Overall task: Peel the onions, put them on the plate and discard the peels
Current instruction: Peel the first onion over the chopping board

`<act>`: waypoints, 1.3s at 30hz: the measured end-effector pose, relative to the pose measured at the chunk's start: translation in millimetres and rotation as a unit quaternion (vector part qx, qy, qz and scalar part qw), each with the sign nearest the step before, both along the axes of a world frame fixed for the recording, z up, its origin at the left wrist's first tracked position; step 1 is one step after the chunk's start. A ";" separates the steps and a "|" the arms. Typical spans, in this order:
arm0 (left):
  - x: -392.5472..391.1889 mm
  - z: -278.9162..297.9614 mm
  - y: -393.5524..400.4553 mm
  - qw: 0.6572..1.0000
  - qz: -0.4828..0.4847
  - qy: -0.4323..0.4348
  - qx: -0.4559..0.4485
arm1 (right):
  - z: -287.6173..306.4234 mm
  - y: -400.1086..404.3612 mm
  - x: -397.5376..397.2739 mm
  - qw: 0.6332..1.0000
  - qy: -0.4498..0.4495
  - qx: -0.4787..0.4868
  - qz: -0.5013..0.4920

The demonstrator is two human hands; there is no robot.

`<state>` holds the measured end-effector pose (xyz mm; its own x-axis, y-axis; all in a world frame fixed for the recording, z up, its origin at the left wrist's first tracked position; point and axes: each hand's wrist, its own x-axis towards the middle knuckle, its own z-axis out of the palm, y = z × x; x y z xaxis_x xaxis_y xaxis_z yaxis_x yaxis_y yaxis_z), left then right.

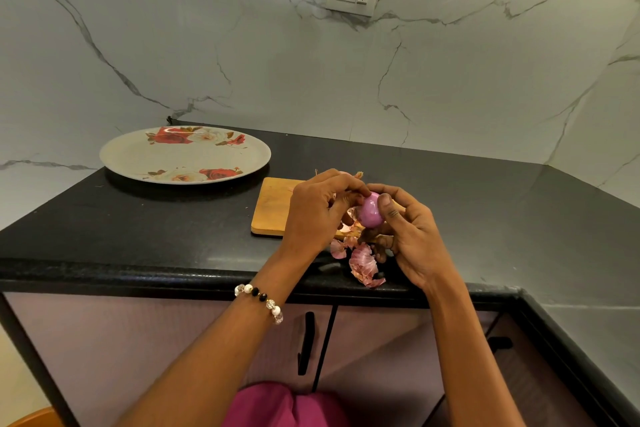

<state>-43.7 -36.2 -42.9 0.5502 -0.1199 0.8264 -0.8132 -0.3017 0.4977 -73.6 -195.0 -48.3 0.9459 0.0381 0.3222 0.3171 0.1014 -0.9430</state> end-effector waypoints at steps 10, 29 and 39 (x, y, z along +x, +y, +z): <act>4.6 -2.5 -3.0 0.999 0.028 -0.018 0.030 | -2.9 -1.1 2.6 1.000 -0.009 -0.025 -0.013; 3.3 -1.3 -4.2 0.999 0.006 0.013 0.033 | -1.3 -1.1 0.6 1.000 -0.008 -0.004 0.004; 2.6 0.0 -2.3 0.999 -0.004 0.034 0.004 | -2.9 -1.3 1.2 1.000 -0.015 -0.011 0.010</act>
<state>-41.1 -38.5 -42.8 0.6034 -0.1301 0.7867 -0.7803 -0.2995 0.5490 -72.3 -196.4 -51.2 0.9351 0.0649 0.3484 0.3425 0.0877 -0.9354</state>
